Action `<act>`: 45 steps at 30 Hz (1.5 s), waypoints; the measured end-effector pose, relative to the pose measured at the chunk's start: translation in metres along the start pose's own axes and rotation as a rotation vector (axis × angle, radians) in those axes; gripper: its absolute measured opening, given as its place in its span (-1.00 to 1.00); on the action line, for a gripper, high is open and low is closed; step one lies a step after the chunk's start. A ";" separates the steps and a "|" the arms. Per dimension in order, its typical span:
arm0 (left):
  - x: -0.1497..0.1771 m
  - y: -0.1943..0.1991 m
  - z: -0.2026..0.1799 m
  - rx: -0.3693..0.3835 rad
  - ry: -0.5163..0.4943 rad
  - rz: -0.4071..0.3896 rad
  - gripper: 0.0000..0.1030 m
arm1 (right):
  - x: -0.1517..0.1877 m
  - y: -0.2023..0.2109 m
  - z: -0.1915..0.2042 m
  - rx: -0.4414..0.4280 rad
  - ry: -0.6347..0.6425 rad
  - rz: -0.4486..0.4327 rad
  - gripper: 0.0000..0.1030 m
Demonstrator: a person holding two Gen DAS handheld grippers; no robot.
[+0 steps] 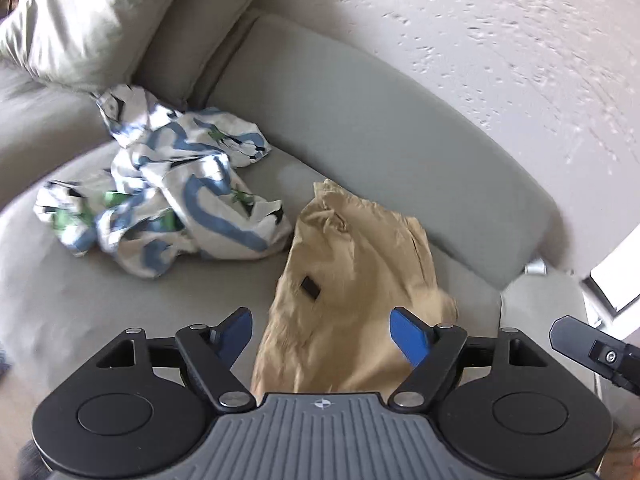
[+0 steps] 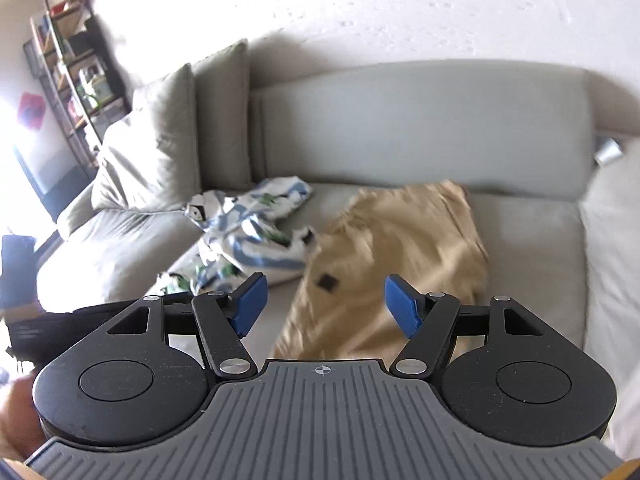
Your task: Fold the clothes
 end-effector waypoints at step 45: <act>-0.082 -0.222 -0.007 0.159 0.152 -0.004 0.41 | -0.130 -0.283 -0.288 0.413 0.151 0.004 -0.98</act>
Point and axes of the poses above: each gripper's, at about its wrist camera, not at the fingertips, and y roughly against the way its jaws point, z to its left, x to its underside, the point moved 7 cm from there along -y, roughly the way its jaws point, and after that the axes turned 13 degrees about -x, right-handed, at the moved point
